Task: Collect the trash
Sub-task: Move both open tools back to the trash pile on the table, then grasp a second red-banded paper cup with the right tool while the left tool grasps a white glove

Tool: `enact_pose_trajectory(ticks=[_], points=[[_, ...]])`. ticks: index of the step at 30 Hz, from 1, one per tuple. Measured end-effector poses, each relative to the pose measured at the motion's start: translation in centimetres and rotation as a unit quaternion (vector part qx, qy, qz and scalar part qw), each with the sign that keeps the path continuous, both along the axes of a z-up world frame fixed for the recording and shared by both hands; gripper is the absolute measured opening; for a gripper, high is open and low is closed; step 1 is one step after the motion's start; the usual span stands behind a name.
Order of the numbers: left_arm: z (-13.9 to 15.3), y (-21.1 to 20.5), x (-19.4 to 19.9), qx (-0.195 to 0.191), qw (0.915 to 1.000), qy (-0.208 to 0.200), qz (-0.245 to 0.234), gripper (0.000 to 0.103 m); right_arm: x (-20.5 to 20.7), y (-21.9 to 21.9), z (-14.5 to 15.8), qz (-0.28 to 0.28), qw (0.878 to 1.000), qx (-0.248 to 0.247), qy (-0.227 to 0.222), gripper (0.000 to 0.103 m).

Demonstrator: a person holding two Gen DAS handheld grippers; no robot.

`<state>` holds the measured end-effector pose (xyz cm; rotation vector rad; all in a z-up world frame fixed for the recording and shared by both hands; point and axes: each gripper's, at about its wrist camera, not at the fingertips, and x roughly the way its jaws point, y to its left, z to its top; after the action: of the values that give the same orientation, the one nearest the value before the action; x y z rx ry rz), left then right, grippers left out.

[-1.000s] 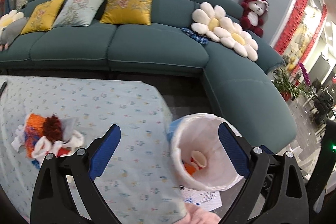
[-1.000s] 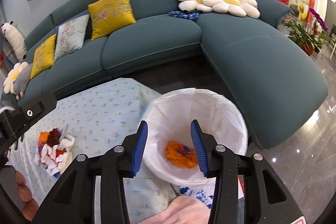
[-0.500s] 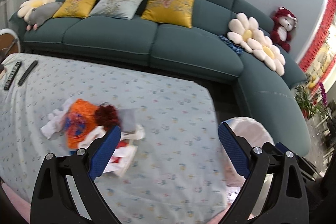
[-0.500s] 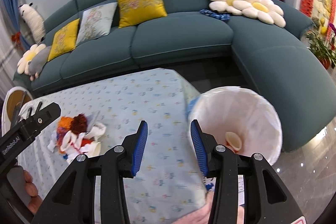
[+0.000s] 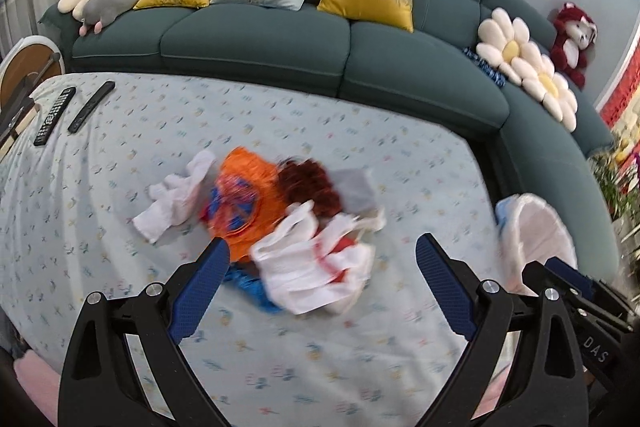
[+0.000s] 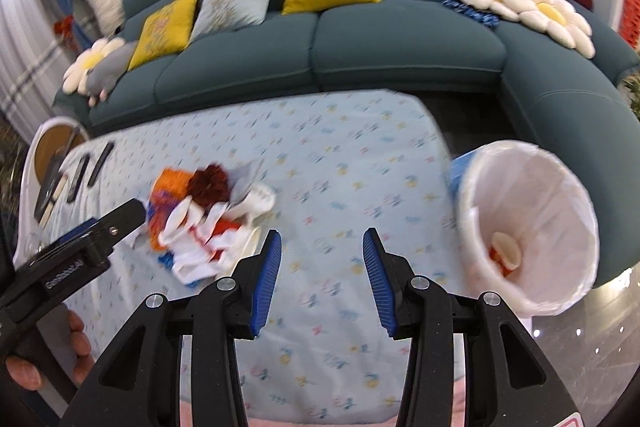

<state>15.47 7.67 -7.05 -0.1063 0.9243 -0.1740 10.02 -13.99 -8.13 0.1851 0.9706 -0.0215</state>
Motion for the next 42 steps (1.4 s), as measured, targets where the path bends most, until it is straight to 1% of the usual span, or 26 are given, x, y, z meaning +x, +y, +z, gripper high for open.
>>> enact_pose_trajectory(ticks=[7, 9, 12, 15, 17, 18, 19, 20, 21, 22, 24, 25, 26, 27, 28, 29, 31, 34, 39, 40, 41, 42], points=[[-3.3, 2.7, 0.6, 0.009, 0.9995, 0.022, -0.019, 0.088, 0.3, 4.4, -4.0, 0.045, 0.998, 0.010, 0.034, 0.042], [-4.0, 3.2, 1.1, 0.004, 0.9993, 0.028, -0.024, 0.086, 0.4, 5.0, -5.0, 0.053, 0.998, 0.017, 0.043, 0.042], [-5.1, 3.7, 1.8, -0.006, 0.9988, 0.034, -0.035, 0.082, 0.8, 5.9, -6.6, 0.062, 0.996, 0.028, 0.056, 0.042], [-5.9, 3.7, 2.5, -0.017, 0.9978, 0.033, -0.055, 0.078, 1.2, 6.9, -8.2, 0.073, 0.995, 0.033, 0.067, 0.042], [-6.3, 3.3, 2.8, -0.019, 0.9970, 0.035, -0.066, 0.072, 1.6, 7.4, -9.0, 0.077, 0.994, 0.035, 0.075, 0.042], [-6.6, 3.2, 3.1, -0.021, 0.9964, 0.038, -0.073, 0.070, 1.8, 7.6, -9.4, 0.079, 0.993, 0.037, 0.080, 0.042], [-6.9, 3.0, 3.3, -0.022, 0.9959, 0.042, -0.076, 0.066, 2.1, 7.7, -9.8, 0.079, 0.992, 0.043, 0.084, 0.042], [-7.2, 2.9, 3.5, -0.026, 0.9953, 0.048, -0.080, 0.060, 2.3, 7.8, -10.2, 0.080, 0.992, 0.048, 0.087, 0.042], [-7.6, 2.8, 3.7, -0.031, 0.9942, 0.055, -0.087, 0.057, 2.6, 8.0, -10.5, 0.081, 0.991, 0.055, 0.089, 0.042], [-7.9, 2.6, 3.8, -0.032, 0.9936, 0.059, -0.091, 0.050, 2.8, 8.0, -10.8, 0.082, 0.991, 0.058, 0.090, 0.042], [-8.1, 2.6, 3.9, -0.036, 0.9931, 0.062, -0.093, 0.042, 3.3, 8.2, -11.4, 0.085, 0.990, 0.062, 0.095, 0.042], [-8.2, 2.7, 4.0, -0.039, 0.9929, 0.064, -0.093, 0.036, 3.5, 8.3, -11.7, 0.087, 0.989, 0.066, 0.098, 0.042], [-8.3, 2.8, 4.0, -0.045, 0.9921, 0.068, -0.095, 0.026, 3.7, 8.5, -12.0, 0.089, 0.989, 0.069, 0.099, 0.042], [-8.4, 2.8, 4.0, -0.048, 0.9916, 0.070, -0.097, 0.021, 3.9, 8.7, -12.2, 0.092, 0.988, 0.070, 0.100, 0.042], [-8.5, 2.9, 4.1, -0.048, 0.9912, 0.074, -0.098, 0.011, 4.1, 8.9, -12.4, 0.095, 0.988, 0.072, 0.101, 0.040], [-8.6, 3.0, 4.1, -0.049, 0.9909, 0.077, -0.099, 0.007, 4.3, 9.1, -12.5, 0.097, 0.987, 0.073, 0.102, 0.039], [-8.6, 3.2, 4.1, -0.050, 0.9910, 0.077, -0.097, 0.006, 4.6, 9.3, -12.9, 0.098, 0.987, 0.074, 0.103, 0.037], [-8.4, 3.6, 4.0, -0.054, 0.9917, 0.075, -0.089, 0.005, 5.0, 9.5, -13.3, 0.098, 0.986, 0.079, 0.107, 0.030], [-7.7, 4.1, 3.7, -0.063, 0.9922, 0.068, -0.084, 0.005, 5.5, 8.9, -13.5, 0.089, 0.987, 0.085, 0.102, 0.029], [-7.6, 4.1, 3.7, -0.065, 0.9921, 0.068, -0.083, 0.010, 5.5, 8.8, -13.5, 0.088, 0.987, 0.087, 0.100, 0.029], [-7.6, 4.0, 3.8, -0.068, 0.9917, 0.071, -0.082, 0.023, 5.6, 8.8, -13.5, 0.089, 0.987, 0.088, 0.099, 0.026], [-7.6, 4.0, 3.8, -0.070, 0.9918, 0.071, -0.081, 0.030, 5.6, 8.6, -13.4, 0.092, 0.987, 0.090, 0.099, 0.023]])
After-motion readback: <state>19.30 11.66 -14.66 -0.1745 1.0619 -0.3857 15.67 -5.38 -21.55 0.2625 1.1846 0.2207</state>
